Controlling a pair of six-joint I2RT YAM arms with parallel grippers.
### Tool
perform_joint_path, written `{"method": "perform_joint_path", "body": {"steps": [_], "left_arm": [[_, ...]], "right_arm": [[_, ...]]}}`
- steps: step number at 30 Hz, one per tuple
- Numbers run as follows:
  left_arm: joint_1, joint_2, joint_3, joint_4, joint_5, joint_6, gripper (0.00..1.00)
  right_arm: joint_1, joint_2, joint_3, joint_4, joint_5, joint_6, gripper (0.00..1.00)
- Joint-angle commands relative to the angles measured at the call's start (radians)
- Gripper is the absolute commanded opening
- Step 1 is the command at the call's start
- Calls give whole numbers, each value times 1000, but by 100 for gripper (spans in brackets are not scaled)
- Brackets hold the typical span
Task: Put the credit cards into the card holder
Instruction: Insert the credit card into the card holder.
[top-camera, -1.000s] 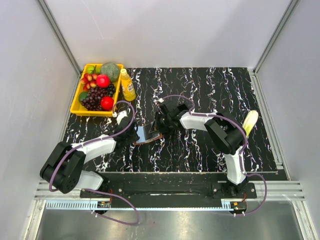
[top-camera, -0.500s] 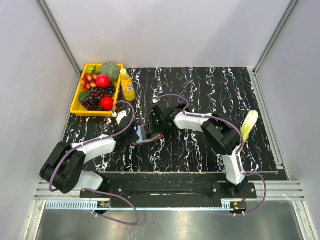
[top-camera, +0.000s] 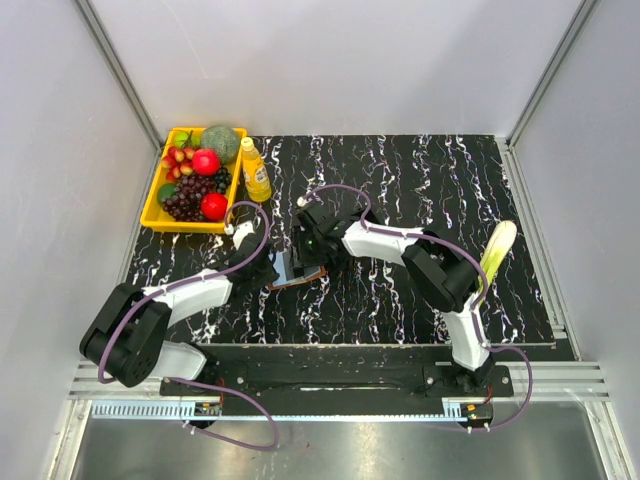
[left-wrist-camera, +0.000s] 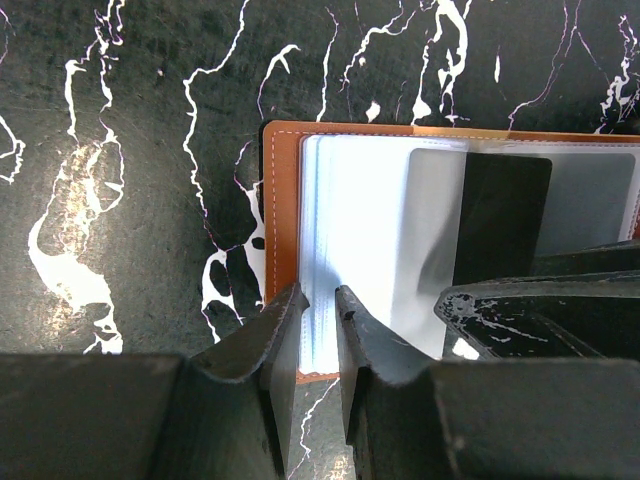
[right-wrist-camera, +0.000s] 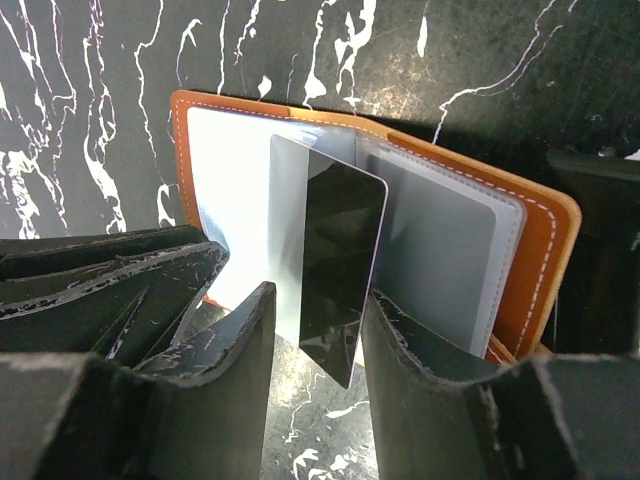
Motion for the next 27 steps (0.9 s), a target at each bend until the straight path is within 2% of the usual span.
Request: {"method": "perform_joint_path", "body": {"steps": [1, 7, 17, 27], "left_arm": [[2, 9, -28, -67, 7, -4, 25], [2, 12, -24, -60, 13, 2, 25], [8, 0, -30, -77, -6, 0, 25], [13, -29, -50, -42, 11, 0, 25]], "right_arm": [[16, 57, 50, -132, 77, -56, 45], [43, 92, 64, -131, 60, -65, 47], [43, 33, 70, -177, 172, -82, 50], [55, 40, 117, -201, 158, -88, 50]]}}
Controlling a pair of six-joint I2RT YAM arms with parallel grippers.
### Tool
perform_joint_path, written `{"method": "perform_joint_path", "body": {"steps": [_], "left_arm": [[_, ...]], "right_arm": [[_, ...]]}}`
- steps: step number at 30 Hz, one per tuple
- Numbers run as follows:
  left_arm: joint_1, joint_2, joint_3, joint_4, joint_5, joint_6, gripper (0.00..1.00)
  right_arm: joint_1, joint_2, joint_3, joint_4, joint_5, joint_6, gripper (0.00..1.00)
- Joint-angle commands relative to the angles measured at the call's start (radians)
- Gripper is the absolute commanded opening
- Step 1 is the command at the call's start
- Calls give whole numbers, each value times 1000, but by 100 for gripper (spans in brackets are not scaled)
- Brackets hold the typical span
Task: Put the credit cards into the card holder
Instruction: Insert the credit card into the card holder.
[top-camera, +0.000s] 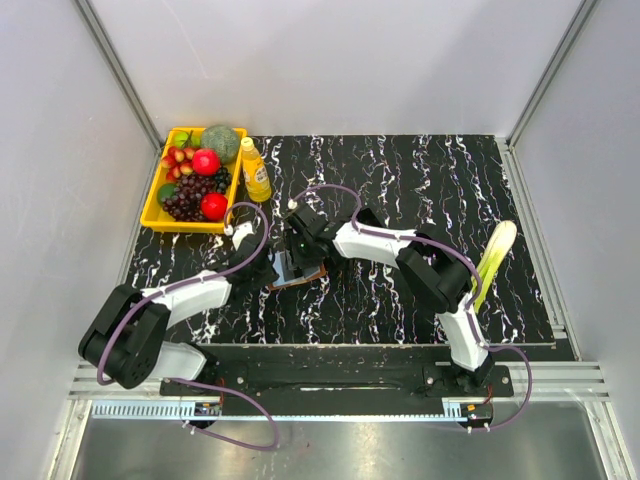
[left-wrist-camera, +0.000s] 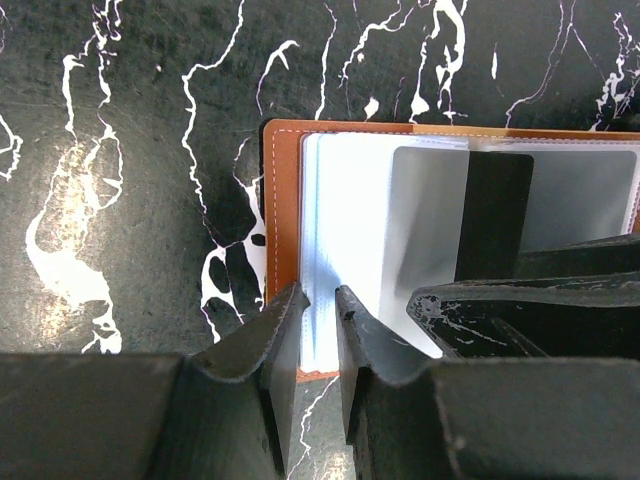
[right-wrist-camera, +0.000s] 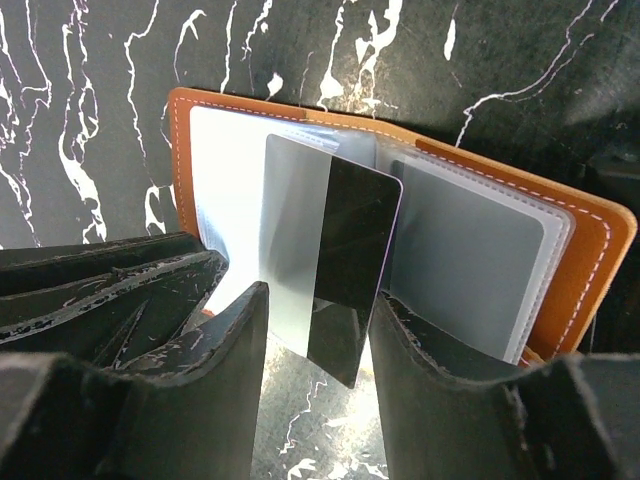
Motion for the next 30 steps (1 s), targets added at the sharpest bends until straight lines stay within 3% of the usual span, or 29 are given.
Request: {"method": "perform_joint_path", "body": {"steps": [1, 14, 30], "left_arm": [[9, -29, -48, -39, 12, -1, 26], [7, -52, -63, -48, 0, -8, 26], [9, -51, -112, 57, 69, -17, 25]], "right_arm": [[14, 9, 44, -124, 73, -44, 51], [36, -8, 47, -173, 216, -39, 53], [78, 72, 101, -130, 106, 36, 52]]}}
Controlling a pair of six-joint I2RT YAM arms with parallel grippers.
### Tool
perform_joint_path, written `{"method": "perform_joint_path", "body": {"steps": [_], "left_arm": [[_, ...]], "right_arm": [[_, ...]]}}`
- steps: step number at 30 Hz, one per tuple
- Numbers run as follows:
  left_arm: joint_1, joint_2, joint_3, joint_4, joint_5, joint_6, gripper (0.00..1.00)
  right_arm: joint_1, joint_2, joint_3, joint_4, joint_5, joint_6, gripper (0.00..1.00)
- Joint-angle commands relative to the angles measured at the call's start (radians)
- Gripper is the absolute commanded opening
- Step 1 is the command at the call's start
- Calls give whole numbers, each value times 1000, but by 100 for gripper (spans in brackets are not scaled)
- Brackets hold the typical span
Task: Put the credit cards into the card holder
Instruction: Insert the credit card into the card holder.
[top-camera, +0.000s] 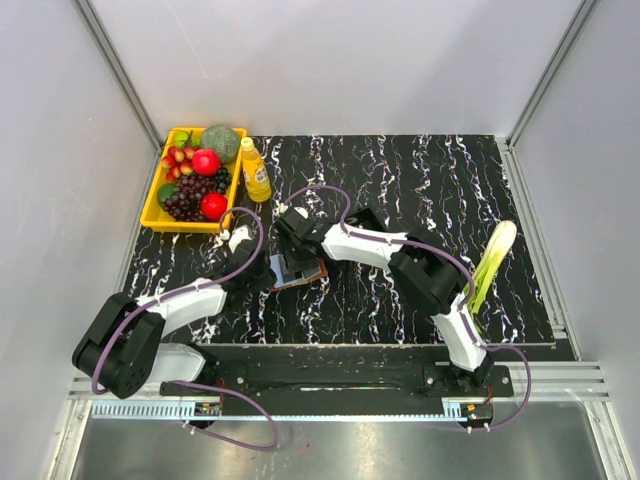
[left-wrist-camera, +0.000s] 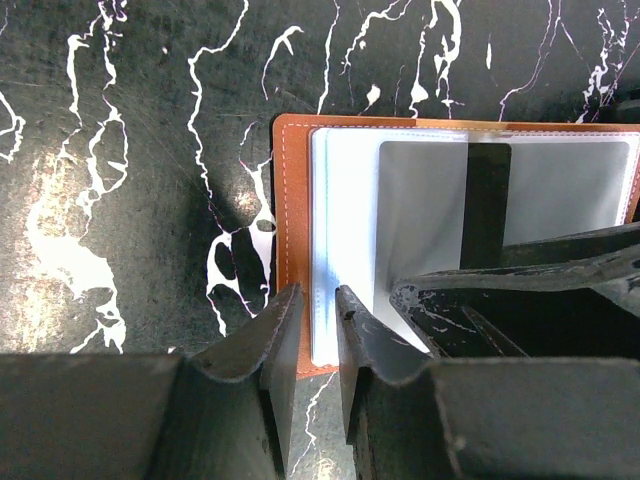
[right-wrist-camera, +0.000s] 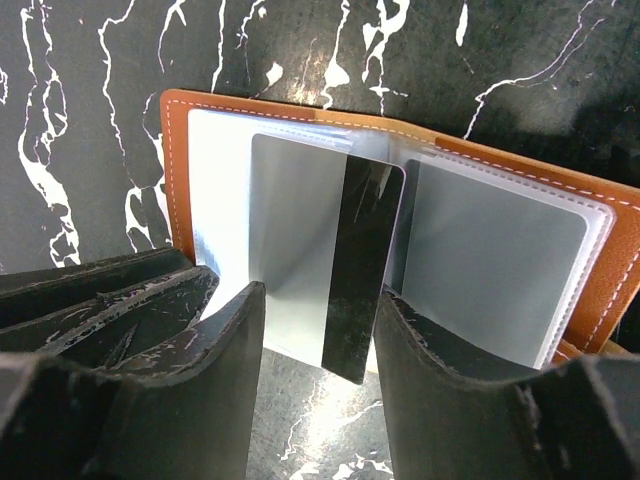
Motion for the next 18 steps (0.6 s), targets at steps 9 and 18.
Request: {"method": "perform_joint_path", "body": {"steps": [9, 18], "left_arm": [[6, 9, -49, 6, 54, -11, 25], [5, -11, -51, -25, 18, -16, 25]], "right_arm": [[22, 31, -34, 110, -198, 34, 49], [23, 14, -76, 118, -175, 176, 52]]}}
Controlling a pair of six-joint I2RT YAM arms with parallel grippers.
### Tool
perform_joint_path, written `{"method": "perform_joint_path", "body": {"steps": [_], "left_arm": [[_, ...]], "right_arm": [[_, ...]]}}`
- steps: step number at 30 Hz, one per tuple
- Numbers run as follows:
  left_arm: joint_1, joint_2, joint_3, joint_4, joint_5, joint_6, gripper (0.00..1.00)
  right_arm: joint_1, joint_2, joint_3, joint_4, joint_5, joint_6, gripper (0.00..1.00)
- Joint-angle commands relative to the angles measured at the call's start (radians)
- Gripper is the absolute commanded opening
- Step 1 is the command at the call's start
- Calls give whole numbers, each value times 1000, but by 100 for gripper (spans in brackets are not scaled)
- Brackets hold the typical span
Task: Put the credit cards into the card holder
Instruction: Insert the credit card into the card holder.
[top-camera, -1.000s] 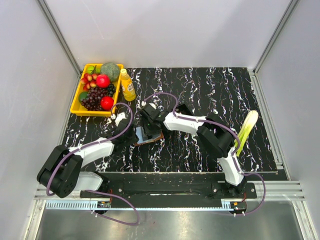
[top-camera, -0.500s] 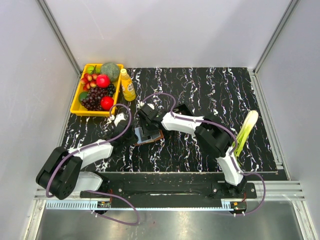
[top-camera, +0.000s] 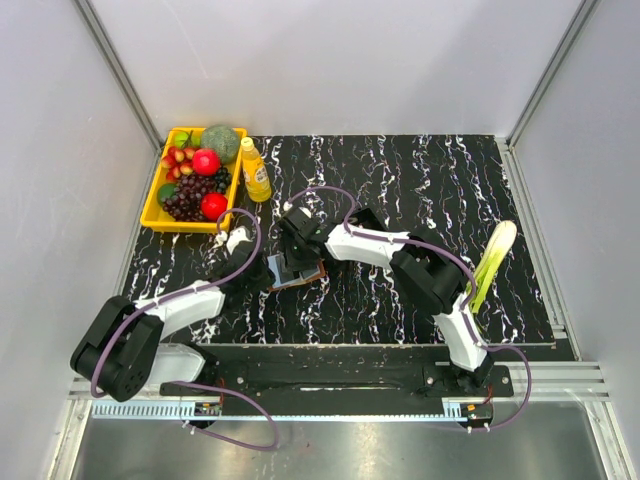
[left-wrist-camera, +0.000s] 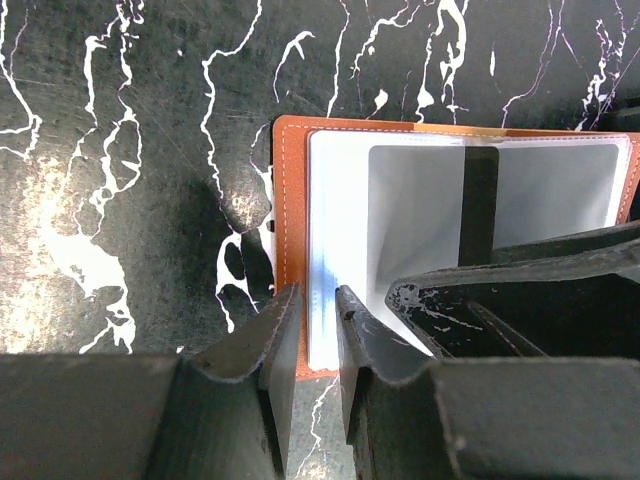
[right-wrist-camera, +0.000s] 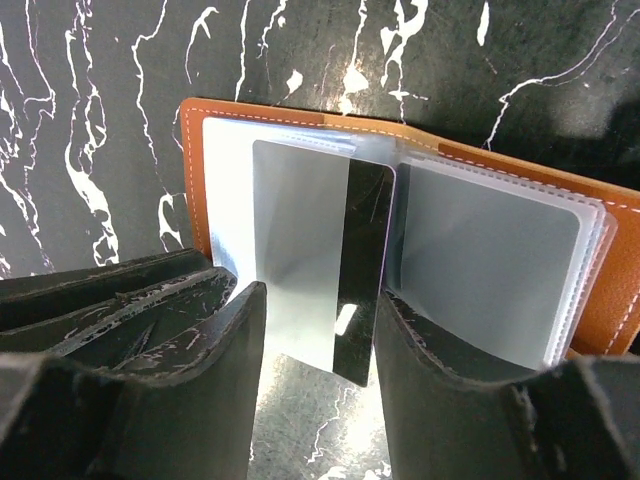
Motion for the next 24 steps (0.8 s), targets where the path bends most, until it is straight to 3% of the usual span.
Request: {"method": "perform_joint_path", "body": {"steps": [1, 3, 11, 24], "left_arm": [[-1, 13, -17, -69, 13, -7, 25], [-4, 7, -17, -86, -8, -12, 26], [7, -62, -37, -133, -57, -33, 31], [12, 2, -35, -108, -34, -49, 27]], "right_arm": [[37, 24, -39, 50, -114, 130, 52], [42, 32, -42, 56, -109, 143, 52], [40, -5, -18, -72, 157, 4, 54], [37, -106, -4, -92, 224, -73, 54]]}}
